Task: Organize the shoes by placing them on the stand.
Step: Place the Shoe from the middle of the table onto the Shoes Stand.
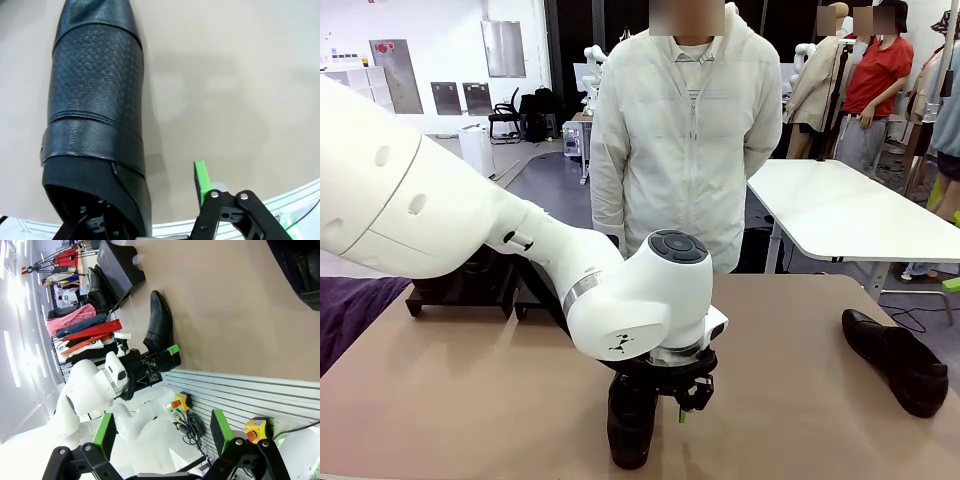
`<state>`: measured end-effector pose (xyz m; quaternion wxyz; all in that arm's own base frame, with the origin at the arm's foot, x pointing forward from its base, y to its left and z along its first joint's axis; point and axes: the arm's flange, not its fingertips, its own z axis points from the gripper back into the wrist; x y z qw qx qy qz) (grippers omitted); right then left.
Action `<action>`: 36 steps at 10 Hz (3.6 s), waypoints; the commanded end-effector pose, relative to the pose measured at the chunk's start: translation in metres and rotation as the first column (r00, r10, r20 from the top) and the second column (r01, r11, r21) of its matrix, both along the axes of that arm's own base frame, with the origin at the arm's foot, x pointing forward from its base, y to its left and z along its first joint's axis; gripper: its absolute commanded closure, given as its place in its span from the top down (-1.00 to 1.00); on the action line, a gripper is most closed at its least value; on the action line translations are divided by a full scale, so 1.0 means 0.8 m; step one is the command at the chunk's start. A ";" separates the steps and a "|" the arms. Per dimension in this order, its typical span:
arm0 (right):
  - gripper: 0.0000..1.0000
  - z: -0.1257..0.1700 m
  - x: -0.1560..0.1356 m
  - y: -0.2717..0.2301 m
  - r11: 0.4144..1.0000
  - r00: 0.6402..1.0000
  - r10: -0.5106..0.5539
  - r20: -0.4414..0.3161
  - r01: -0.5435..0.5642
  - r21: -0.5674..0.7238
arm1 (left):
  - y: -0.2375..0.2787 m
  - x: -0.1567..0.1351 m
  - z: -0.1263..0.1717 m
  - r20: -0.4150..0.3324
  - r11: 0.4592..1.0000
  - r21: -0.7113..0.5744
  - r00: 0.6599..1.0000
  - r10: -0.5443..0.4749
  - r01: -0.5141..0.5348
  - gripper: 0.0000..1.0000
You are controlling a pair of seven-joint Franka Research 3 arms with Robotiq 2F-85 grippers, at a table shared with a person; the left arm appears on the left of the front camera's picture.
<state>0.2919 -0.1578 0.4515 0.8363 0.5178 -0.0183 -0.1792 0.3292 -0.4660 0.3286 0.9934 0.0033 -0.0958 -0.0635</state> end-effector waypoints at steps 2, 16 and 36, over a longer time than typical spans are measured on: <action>1.00 0.003 0.000 -0.005 1.000 1.000 0.019 0.016 -0.019 -0.004 | -0.004 0.003 -0.001 0.045 0.998 0.046 0.998 0.040 -0.042 -1.00; 1.00 0.003 0.000 -0.005 1.000 1.000 0.019 0.016 -0.019 -0.004 | 0.285 0.039 0.181 0.515 0.990 -0.058 0.845 0.143 -0.132 -1.00; 1.00 0.003 0.000 -0.005 1.000 1.000 0.019 0.016 -0.019 -0.004 | 0.226 0.364 0.131 0.378 0.970 0.232 0.913 -0.154 0.068 -1.00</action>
